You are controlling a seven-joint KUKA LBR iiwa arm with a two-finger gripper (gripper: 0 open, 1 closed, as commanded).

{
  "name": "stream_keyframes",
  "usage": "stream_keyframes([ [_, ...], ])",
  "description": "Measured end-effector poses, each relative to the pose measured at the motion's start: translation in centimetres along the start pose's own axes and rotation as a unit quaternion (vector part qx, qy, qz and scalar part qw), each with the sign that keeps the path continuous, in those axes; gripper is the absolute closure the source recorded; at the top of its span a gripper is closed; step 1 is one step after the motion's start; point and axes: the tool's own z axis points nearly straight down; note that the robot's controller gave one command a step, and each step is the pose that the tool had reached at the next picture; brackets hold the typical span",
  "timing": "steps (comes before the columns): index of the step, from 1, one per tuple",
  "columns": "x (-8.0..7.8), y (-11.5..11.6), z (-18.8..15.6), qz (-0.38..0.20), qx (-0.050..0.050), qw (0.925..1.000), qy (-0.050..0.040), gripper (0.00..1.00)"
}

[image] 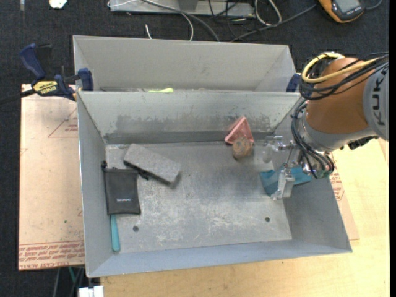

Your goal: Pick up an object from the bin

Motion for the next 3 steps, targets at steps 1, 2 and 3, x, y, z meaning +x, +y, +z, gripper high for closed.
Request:
stream_keyframes([
  [1,-0.4,-1.6,1.5,-0.048,-0.003,0.9988,0.0015,0.0],
  [2,-1.5,-3.0,2.9,-0.041,0.001,0.9992,-0.0052,0.0],
  [3,-1.8,-3.5,3.2,-0.12,0.0,0.9928,-0.0061,0.0],
])
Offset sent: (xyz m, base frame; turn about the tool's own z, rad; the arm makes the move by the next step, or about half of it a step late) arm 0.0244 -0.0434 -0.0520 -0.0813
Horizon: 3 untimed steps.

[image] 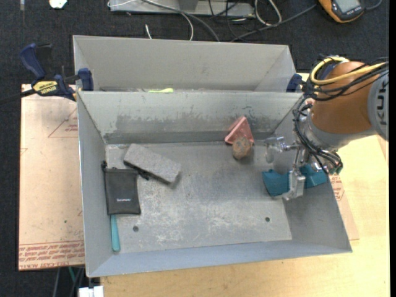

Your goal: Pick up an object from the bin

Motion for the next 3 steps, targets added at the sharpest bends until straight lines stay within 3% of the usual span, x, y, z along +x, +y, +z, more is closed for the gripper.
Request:
stream_keyframes([
  [2,0.0,0.1,0.0,0.005,0.0,1.0,-0.002,0.0],
  [3,-1.1,0.0,0.1,-0.049,-0.003,0.9988,0.0022,0.0],
])
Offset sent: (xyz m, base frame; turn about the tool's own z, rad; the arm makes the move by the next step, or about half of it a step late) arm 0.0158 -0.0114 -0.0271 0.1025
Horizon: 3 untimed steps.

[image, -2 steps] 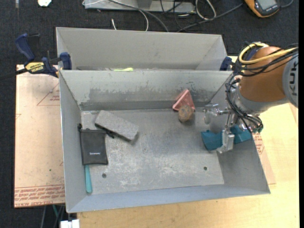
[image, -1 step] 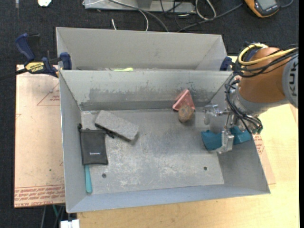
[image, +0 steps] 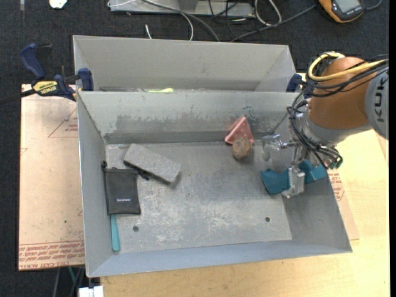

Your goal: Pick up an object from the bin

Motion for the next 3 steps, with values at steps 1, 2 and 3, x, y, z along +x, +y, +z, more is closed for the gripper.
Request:
stream_keyframes([
  [1,-2.3,-0.9,1.2,-0.122,-0.005,0.9926,-0.0039,0.0],
  [2,-2.0,-0.7,1.5,-0.145,-0.001,0.9893,-0.0113,0.0],
  [3,-2.0,-1.2,0.2,-0.124,-0.005,0.9923,-0.0062,0.0],
])
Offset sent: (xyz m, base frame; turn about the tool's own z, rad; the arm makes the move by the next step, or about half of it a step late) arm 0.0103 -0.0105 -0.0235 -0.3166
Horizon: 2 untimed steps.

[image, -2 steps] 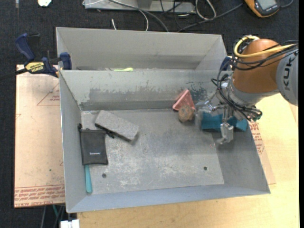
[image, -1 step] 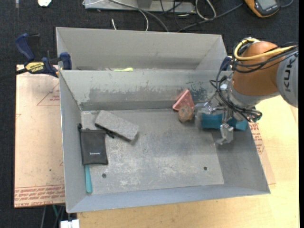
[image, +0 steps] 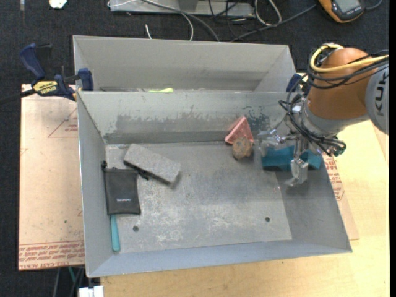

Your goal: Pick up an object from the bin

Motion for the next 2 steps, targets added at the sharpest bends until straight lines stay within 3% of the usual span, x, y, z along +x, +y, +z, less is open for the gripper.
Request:
stream_keyframes([
  [1,-0.9,-1.2,-2.2,0.063,0.002,0.998,-0.0002,0.0],
  [2,-2.2,-1.8,-4.8,-0.137,0.002,0.9906,-0.0009,0.0],
])
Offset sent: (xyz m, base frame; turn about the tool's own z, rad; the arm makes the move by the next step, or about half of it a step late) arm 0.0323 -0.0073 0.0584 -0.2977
